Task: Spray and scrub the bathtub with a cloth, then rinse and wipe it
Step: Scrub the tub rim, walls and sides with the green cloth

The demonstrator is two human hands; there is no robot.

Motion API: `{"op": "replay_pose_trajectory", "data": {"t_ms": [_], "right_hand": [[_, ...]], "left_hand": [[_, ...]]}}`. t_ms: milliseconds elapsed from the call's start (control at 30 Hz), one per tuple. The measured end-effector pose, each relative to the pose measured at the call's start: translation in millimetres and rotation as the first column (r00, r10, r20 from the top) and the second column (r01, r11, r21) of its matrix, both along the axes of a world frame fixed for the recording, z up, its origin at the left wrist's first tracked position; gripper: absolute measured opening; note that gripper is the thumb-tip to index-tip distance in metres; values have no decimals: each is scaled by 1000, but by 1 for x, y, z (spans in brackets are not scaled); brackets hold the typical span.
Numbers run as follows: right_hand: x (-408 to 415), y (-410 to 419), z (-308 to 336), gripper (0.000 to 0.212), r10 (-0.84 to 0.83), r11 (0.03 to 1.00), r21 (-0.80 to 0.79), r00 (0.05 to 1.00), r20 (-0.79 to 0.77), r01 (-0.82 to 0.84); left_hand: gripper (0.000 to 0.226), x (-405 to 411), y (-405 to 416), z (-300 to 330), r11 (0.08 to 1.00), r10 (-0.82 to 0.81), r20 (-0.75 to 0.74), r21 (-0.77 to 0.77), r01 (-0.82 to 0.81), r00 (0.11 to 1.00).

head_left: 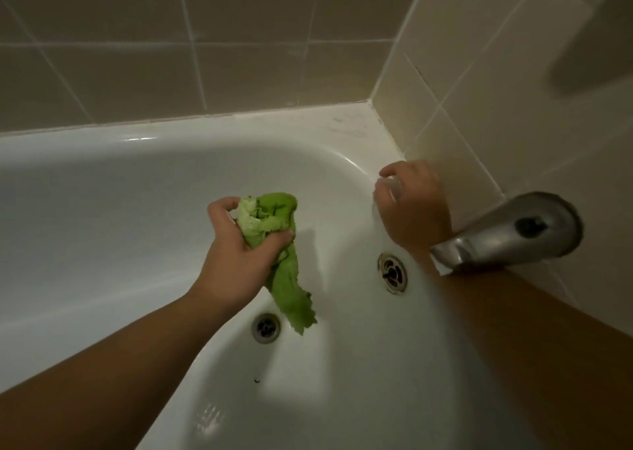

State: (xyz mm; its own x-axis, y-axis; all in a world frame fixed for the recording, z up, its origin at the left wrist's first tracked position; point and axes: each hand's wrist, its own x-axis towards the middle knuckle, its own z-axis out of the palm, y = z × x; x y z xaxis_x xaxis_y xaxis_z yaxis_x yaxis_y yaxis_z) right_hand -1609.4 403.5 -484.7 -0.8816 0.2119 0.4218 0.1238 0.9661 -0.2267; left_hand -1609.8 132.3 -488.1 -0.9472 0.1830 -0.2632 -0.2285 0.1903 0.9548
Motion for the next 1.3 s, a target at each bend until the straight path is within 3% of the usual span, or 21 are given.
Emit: {"op": "replay_pose_trajectory", "data": {"t_ms": [33,167,333,433,533,700,867,933,1000,1067,1233,1300], "right_hand": [[-6,11,-8,22,42,999,25,999,2,-42],[-13,22,-17,48,143,983,62,939,312,-171],[-24,25,-16,49,146,988,-14,917,372,-152],[-23,27,-18,50,145,989,-77,923,357,-126],[-25,25,-18,54,149,982,-161,936,320,-102],[-26,23,-19,58,148,984,-137,941,305,-110],[-27,23,-19,58,124,991,-90,941,315,-100],[-26,24,-21,57,130,991,-78,943,306,-111],[-26,24,-24,57,135,991,-58,944,301,-123],[-27,25,-26,56,138,990,-31,947,289,-135],[-31,26,-30,55,124,991,20,963,240,-133],[-32,26,-30,54,121,990,40,965,232,-133]], "left_hand": [[59,-4,9,-5,1000,23,-2,2,-23,1000],[54,-16,50,-26,994,103,-5,29,-102,995],[62,-30,116,-48,909,379,21,182,-376,925],[76,-39,158,-59,856,490,-88,238,-459,867],[87,-35,190,-74,883,459,-180,198,-425,870],[85,-9,196,-93,919,332,-15,229,-320,943],[83,-22,188,-86,948,270,-192,224,-226,944],[83,-34,189,-109,929,333,-84,200,-312,939],[79,-33,190,-128,904,377,133,162,-395,917],[79,-20,192,-132,926,311,249,137,-351,917],[85,-13,191,-103,958,159,62,234,-169,985],[86,-26,188,-119,959,189,44,205,-194,981]]}}
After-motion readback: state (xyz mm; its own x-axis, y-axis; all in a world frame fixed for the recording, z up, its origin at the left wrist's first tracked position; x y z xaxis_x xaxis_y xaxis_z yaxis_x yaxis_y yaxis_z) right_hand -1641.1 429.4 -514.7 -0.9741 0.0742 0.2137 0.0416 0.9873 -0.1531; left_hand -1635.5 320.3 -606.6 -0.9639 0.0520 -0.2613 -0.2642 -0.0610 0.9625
